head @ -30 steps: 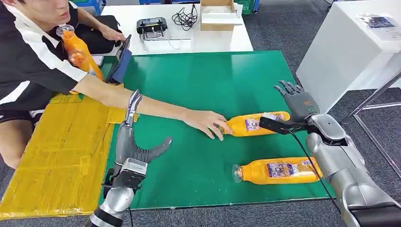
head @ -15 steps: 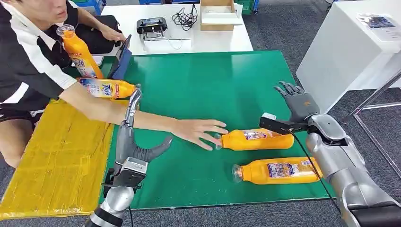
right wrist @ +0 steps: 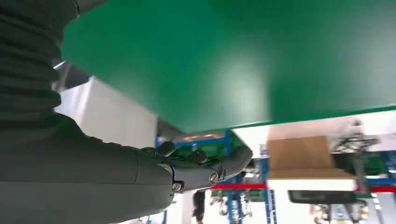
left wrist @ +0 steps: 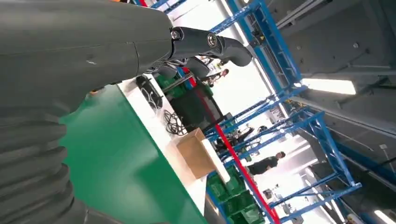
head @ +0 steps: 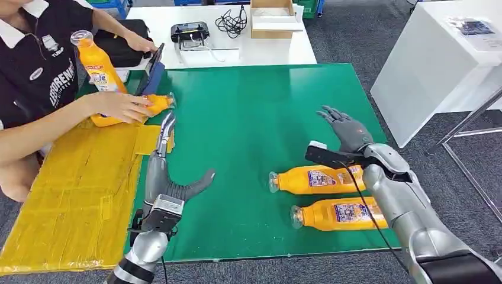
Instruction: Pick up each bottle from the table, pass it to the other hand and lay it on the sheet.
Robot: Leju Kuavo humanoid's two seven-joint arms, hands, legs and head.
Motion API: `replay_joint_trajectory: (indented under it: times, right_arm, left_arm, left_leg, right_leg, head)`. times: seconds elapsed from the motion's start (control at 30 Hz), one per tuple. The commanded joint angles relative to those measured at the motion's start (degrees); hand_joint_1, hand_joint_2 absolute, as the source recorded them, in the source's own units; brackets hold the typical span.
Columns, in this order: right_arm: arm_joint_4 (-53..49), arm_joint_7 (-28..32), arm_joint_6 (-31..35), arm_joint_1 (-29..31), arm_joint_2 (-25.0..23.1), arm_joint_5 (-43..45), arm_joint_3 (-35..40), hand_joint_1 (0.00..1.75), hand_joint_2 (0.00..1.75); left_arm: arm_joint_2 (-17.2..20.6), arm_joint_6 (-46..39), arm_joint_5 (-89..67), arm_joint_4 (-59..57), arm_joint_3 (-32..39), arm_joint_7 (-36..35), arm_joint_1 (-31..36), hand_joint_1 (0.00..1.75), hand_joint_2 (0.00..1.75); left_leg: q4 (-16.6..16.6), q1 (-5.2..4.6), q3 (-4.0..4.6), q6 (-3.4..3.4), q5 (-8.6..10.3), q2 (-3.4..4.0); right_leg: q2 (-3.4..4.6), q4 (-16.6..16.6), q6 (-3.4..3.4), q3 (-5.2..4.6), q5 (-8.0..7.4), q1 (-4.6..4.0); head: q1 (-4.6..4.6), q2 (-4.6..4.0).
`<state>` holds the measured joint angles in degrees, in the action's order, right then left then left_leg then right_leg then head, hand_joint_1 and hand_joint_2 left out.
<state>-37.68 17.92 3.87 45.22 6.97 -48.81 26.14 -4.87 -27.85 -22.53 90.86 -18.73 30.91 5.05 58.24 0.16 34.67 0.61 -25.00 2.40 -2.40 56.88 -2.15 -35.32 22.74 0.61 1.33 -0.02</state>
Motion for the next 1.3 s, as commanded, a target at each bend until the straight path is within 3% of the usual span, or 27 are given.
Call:
replay_joint_trajectory:
  times: [0.03, 0.23, 0.63, 1.03, 1.3]
  right_arm:
    - [-0.6, 1.5, -3.1, 0.2, -2.0, 2.3, 1.8, 0.0, 1.75]
    - [0.9, 1.7, -4.5, -3.6, -5.7, 4.1, 4.7, 0.0, 1.75]
    - [-0.2, -1.0, -1.2, -8.7, -6.3, 4.2, 9.1, 0.0, 1.75]
    - [4.4, -5.2, 3.0, -7.4, -6.4, 1.0, 10.7, 0.0, 1.75]
    - [8.0, -13.5, 6.5, -5.5, -5.7, -7.0, 12.6, 0.0, 1.75]
  left_arm:
    - [0.0, -0.4, 0.2, -3.5, 1.2, 0.0, 1.6, 0.0, 1.75]
    - [-0.1, -0.5, 0.3, -4.2, 1.1, 0.0, 2.1, 0.0, 1.75]
    - [-0.2, -1.0, 0.3, -4.1, 1.5, -0.6, 1.5, 0.0, 1.75]
    - [-0.4, -0.8, 0.0, -4.7, 1.6, -1.3, 2.0, 0.0, 1.75]
    - [-0.6, -0.6, -0.6, -4.5, 2.4, -2.3, 1.7, 0.0, 1.75]
  left_leg:
    - [0.0, 0.04, -0.24, -0.04, -0.06, -0.2]
    - [-0.1, 0.05, -0.33, -0.07, -0.06, -0.08]
    - [-0.1, 0.11, -0.28, -0.02, -0.05, -0.25]
    - [-0.1, 0.03, -0.18, -0.04, -0.03, -0.19]
    - [-0.1, 0.06, -0.27, -0.04, -0.07, -0.21]
  right_leg:
    - [0.19, -0.1, 0.07, 0.24, 0.06, 0.01]
    - [0.3, -0.1, 0.11, 0.3, 0.03, 0.0]
    - [0.17, -0.1, 0.07, 0.29, 0.06, -0.04]
    - [0.14, 0.0, 0.07, 0.18, 0.05, 0.01]
    - [0.26, -0.1, 0.09, 0.26, 0.06, 0.01]
  head:
    - [0.0, 0.0]
    - [-0.02, 0.0]
    - [0.0, 0.0]
    - [0.0, 0.0]
    - [0.0, 0.0]
